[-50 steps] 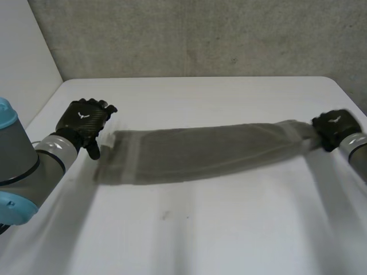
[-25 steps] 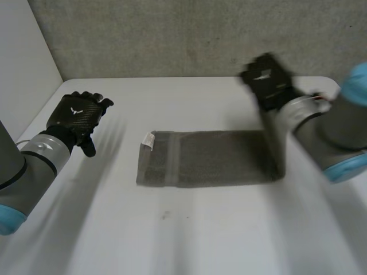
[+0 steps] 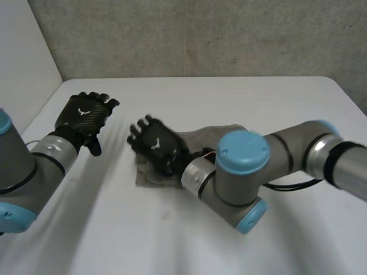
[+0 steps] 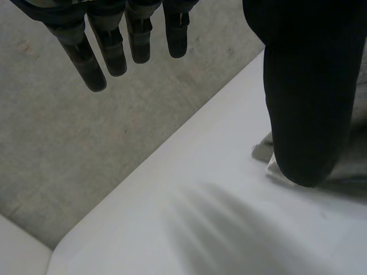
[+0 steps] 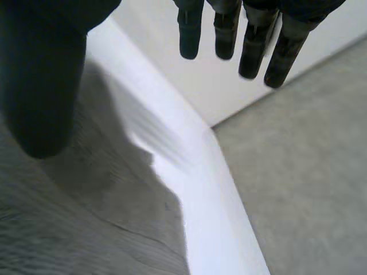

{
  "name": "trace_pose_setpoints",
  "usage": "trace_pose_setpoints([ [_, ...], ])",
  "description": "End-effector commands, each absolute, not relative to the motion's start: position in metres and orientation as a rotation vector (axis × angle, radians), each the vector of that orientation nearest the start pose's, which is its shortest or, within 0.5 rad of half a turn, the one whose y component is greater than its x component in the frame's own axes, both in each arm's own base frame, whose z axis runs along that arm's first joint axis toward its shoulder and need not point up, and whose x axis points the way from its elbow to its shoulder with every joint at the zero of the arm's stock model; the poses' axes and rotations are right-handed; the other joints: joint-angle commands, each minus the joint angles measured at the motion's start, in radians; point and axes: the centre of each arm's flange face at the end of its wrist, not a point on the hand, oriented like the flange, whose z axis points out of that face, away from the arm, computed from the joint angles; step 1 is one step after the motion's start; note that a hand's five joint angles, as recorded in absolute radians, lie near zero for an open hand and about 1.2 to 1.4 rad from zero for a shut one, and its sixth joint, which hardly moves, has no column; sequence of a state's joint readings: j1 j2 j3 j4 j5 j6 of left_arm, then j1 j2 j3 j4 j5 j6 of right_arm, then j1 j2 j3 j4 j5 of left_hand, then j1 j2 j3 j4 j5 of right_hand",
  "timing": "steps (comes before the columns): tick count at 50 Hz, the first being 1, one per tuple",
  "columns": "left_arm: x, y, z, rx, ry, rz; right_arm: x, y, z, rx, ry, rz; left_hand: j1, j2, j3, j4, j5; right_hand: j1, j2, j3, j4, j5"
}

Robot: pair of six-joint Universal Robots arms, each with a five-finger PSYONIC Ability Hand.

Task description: Fold the towel.

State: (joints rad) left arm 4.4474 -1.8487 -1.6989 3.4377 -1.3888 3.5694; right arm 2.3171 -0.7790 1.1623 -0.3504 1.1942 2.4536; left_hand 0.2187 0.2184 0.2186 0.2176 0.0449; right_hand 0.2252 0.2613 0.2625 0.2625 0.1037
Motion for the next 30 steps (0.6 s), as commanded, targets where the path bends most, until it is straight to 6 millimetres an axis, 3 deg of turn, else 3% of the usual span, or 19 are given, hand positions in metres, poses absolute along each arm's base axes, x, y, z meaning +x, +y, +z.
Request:
trace_pose_setpoints([
  [1, -0.26, -0.289, 0.214, 1.03, 2.14, -2.2, 0.381, -0.26, 0.194, -1.201, 1.613, -1.895, 0.021, 0.022, 0.021, 0.022, 0.02, -0.051, -0.087, -0.088, -0.088, -0.104],
  [3, -0.277, -0.282, 0.217, 1.052, 2.167, -2.255, 0.352, -0.273, 0.195, -1.069, 1.784, -1.831, 0.021, 0.022, 0.021, 0.022, 0.02, -0.051, -0.087, -0.088, -0.088, -0.104],
  [4, -0.277, -0.282, 0.217, 1.052, 2.167, -2.256, 0.352, -0.273, 0.195, -1.069, 1.785, -1.831, 0.021, 0.022, 0.021, 0.022, 0.02, -0.051, -0.087, -0.088, -0.088, -0.104],
  [6, -0.294, -0.275, 0.212, 1.093, 2.205, -2.281, 0.328, -0.277, 0.186, -1.036, 1.928, -1.763, 0.03, 0.03, 0.03, 0.031, 0.029, -0.051, -0.087, -0.088, -0.088, -0.104],
  [7, -0.294, -0.275, 0.212, 1.093, 2.205, -2.281, 0.327, -0.277, 0.186, -1.036, 1.929, -1.763, 0.03, 0.03, 0.03, 0.031, 0.029, -0.051, -0.087, -0.088, -0.088, -0.104],
  [9, -0.313, -0.268, 0.201, 1.165, 2.228, -2.274, 0.298, -0.288, 0.171, -0.991, 2.08, -1.716, 0.033, 0.033, 0.033, 0.034, 0.032, -0.051, -0.087, -0.088, -0.088, -0.104],
  [12, -0.321, -0.266, 0.192, 1.193, 2.245, -2.257, 0.287, -0.291, 0.165, -0.971, 2.13, -1.696, 0.033, 0.033, 0.033, 0.034, 0.032, -0.051, -0.087, -0.088, -0.088, -0.104],
  [14, -0.33, -0.264, 0.176, 1.207, 2.277, -2.211, 0.272, -0.291, 0.152, -0.955, 2.198, -1.654, 0.036, 0.036, 0.036, 0.037, 0.035, -0.026, -0.063, -0.064, -0.064, -0.079],
  [20, -0.335, -0.263, 0.156, 1.187, 2.307, -2.144, 0.261, -0.29, 0.135, -0.995, 2.25, -1.619, 0.036, 0.036, 0.036, 0.037, 0.035, 0.203, 0.167, 0.166, 0.166, 0.15],
  [22, -0.334, -0.265, 0.147, 1.149, 2.321, -2.101, 0.259, -0.293, 0.126, -1.009, 2.248, -1.641, 0.036, 0.036, 0.036, 0.037, 0.035, 0.498, 0.462, 0.461, 0.461, 0.445],
  [26, -0.331, -0.267, 0.143, 1.102, 2.324, -2.071, 0.26, -0.298, 0.121, -1.008, 2.232, -1.678, 0.033, 0.033, 0.033, 0.034, 0.032, 0.708, 0.672, 0.671, 0.671, 0.655],
  [27, -0.329, -0.267, 0.142, 1.088, 2.335, -2.056, 0.26, -0.301, 0.119, -1.003, 2.233, -1.691, 0.03, 0.03, 0.03, 0.031, 0.029, 0.909, 0.873, 0.871, 0.872, 0.856],
  [28, -0.329, -0.267, 0.142, 1.088, 2.335, -2.056, 0.26, -0.301, 0.119, -1.003, 2.233, -1.691, 0.03, 0.03, 0.03, 0.031, 0.029, 0.911, 0.875, 0.873, 0.874, 0.858],
  [29, -0.329, -0.263, 0.143, 1.09, 2.343, -2.052, 0.26, -0.303, 0.121, -1.001, 2.22, -1.712, 0.027, 0.027, 0.027, 0.028, 0.026, 1.126, 1.09, 1.089, 1.089, 1.073],
  [30, -0.33, -0.258, 0.144, 1.102, 2.348, -2.051, 0.259, -0.306, 0.124, -0.993, 2.211, -1.737, 0.027, 0.027, 0.027, 0.028, 0.026, 1.171, 1.134, 1.133, 1.133, 1.118],
])
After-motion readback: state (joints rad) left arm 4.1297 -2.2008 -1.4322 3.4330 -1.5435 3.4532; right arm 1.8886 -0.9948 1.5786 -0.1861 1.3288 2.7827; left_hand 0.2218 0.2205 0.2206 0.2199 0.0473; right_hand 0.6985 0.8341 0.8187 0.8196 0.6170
